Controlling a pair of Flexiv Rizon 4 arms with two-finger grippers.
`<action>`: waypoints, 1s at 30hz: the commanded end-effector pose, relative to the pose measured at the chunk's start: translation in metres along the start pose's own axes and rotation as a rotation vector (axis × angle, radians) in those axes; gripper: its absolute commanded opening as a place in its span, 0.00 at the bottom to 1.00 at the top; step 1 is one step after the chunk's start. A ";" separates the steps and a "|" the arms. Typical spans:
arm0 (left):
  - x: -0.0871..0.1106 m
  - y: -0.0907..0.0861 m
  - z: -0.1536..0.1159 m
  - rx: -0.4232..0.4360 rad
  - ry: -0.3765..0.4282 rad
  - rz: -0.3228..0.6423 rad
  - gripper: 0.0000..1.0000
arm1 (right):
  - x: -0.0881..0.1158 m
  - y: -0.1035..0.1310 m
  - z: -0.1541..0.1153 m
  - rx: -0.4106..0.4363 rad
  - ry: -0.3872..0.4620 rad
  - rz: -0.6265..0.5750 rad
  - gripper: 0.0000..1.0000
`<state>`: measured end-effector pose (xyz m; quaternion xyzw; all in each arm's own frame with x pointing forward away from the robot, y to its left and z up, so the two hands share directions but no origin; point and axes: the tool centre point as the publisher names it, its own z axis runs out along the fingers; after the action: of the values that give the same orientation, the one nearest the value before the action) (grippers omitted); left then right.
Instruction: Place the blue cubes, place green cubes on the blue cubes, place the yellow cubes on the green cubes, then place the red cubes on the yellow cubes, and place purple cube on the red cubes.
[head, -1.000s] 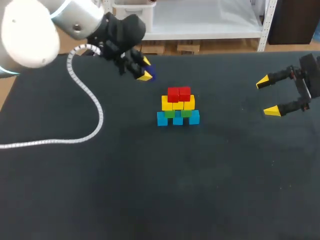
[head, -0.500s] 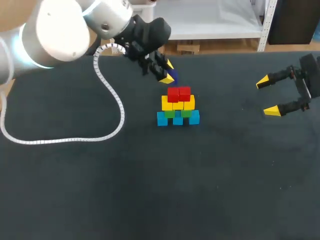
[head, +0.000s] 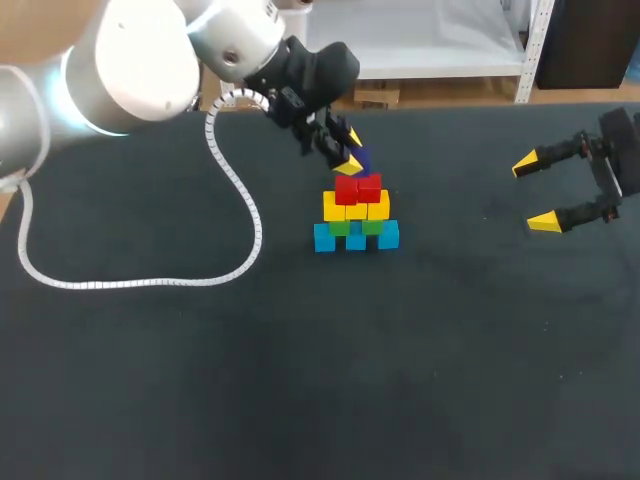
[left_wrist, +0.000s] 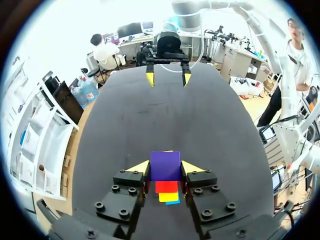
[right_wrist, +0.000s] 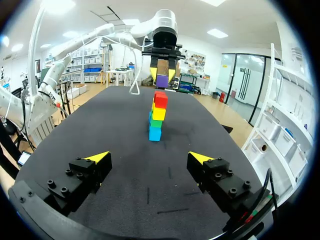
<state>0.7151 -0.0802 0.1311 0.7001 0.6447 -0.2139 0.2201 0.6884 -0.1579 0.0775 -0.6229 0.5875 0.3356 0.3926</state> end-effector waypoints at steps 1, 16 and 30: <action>0.001 -0.002 0.004 -0.008 0.003 -0.008 0.00 | 0.000 0.000 0.000 0.000 -0.001 -0.001 1.00; 0.007 -0.006 0.014 -0.006 0.004 -0.030 0.00 | 0.000 0.000 0.000 0.000 -0.001 -0.001 1.00; 0.011 -0.001 0.015 -0.010 0.013 -0.038 0.09 | 0.000 0.000 0.000 0.000 -0.001 -0.001 1.00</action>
<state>0.7126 -0.0785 0.1135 0.6873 0.6606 -0.2107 0.2163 0.6884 -0.1579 0.0775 -0.6229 0.5875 0.3356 0.3926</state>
